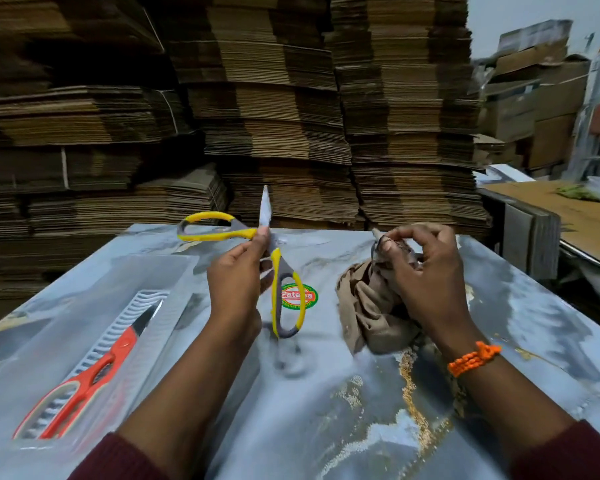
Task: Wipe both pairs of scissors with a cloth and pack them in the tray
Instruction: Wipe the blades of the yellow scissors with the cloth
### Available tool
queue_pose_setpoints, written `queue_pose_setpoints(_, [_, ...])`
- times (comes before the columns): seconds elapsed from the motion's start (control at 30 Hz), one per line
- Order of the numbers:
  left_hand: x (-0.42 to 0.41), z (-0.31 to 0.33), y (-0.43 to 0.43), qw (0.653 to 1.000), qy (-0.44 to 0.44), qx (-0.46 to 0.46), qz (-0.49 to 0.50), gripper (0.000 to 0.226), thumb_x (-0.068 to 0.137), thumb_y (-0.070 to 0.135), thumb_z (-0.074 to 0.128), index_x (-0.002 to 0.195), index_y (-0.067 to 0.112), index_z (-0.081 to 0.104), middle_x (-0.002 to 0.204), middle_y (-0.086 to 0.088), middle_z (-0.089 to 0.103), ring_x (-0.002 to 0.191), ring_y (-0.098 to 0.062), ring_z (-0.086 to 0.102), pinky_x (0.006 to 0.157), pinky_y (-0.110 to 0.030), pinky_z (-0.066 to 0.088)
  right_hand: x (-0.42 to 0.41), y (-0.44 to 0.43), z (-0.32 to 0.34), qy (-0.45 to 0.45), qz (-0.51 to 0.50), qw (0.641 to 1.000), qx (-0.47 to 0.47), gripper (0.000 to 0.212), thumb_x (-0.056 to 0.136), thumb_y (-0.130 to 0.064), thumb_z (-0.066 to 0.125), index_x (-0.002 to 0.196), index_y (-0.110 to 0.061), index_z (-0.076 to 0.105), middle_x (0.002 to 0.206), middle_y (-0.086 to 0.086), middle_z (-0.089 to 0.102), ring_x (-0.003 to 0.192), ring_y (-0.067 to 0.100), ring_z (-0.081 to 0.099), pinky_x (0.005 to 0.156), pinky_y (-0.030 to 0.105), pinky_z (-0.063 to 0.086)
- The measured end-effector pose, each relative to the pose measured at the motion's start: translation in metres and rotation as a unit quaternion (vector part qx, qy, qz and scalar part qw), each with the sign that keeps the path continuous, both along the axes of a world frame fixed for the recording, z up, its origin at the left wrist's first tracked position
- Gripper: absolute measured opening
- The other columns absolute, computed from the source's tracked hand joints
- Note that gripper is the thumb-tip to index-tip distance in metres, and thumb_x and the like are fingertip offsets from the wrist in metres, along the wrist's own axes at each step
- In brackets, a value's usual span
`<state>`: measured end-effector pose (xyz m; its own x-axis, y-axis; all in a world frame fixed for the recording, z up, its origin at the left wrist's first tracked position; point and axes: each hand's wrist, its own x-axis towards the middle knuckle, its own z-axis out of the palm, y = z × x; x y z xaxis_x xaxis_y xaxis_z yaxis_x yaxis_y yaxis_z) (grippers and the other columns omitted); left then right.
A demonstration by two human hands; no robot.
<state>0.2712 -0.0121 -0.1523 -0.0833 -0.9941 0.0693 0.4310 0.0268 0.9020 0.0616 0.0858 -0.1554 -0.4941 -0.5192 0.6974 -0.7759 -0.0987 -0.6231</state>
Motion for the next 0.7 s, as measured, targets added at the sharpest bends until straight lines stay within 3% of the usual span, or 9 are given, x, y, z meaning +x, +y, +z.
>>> queue_pose_setpoints(0.1, [0.000,-0.004,-0.002,0.995,0.044,0.078,-0.042,0.016,0.095,0.023,0.071,0.082,0.014,0.072,0.072,0.003,0.071,0.056,-0.004,0.069,0.055,-0.018,0.058,0.007,0.002,0.003,-0.002,0.006,1.000,0.003,0.006,0.099,-0.026,0.065,0.100,-0.031,0.063,0.108,-0.005,0.058,0.094,0.006,0.057,0.072,0.000,0.039])
queue_pose_setpoints(0.23, [-0.007,-0.010,0.002,0.989,0.076,0.114,-0.057,0.008,0.092,0.008,0.072,0.098,0.001,0.071,0.072,-0.002,0.074,0.058,-0.007,0.072,0.068,-0.020,0.063,0.019,0.006,0.002,-0.031,0.040,0.999,-0.002,0.013,0.091,-0.027,0.077,0.100,-0.027,0.069,0.082,-0.010,0.070,0.072,-0.002,0.066,0.055,0.010,0.047])
queue_pose_setpoints(0.33, [-0.011,-0.016,0.002,0.991,0.071,0.098,-0.052,0.012,0.089,0.007,0.076,0.098,0.001,0.071,0.075,-0.005,0.075,0.064,-0.012,0.074,0.069,-0.022,0.063,0.038,0.002,0.000,-0.016,0.059,0.998,-0.020,0.013,0.085,-0.023,0.083,0.095,-0.024,0.074,0.086,-0.012,0.073,0.079,0.000,0.070,0.069,0.019,0.056])
queue_pose_setpoints(0.43, [-0.016,-0.020,0.005,0.996,0.032,0.056,-0.054,0.010,0.089,0.011,0.077,0.090,0.003,0.071,0.084,-0.011,0.072,0.078,-0.021,0.072,0.070,-0.024,0.063,0.056,-0.006,-0.003,0.046,0.078,0.996,-0.025,0.015,0.085,-0.016,0.082,0.098,-0.023,0.079,0.093,-0.009,0.074,0.088,0.000,0.068,0.081,0.018,0.054])
queue_pose_setpoints(0.57, [-0.024,-0.019,0.015,0.998,0.009,-0.006,-0.057,0.019,0.092,0.015,0.074,0.094,-0.004,0.071,0.080,-0.012,0.072,0.073,-0.019,0.070,0.067,-0.025,0.062,0.069,-0.014,-0.008,0.062,0.093,0.993,-0.032,0.016,0.088,-0.022,0.081,0.104,-0.023,0.081,0.091,-0.010,0.072,0.086,0.000,0.067,0.077,0.012,0.050])
queue_pose_setpoints(0.7, [-0.028,-0.018,0.026,0.996,-0.010,-0.057,-0.062,0.017,0.096,0.016,0.068,0.090,0.002,0.073,0.084,-0.011,0.076,0.078,-0.016,0.074,0.067,-0.025,0.061,0.071,-0.016,-0.012,0.074,0.093,0.992,-0.044,0.014,0.088,-0.020,0.079,0.101,-0.022,0.082,0.087,-0.013,0.068,0.082,0.002,0.067,0.076,0.021,0.055])
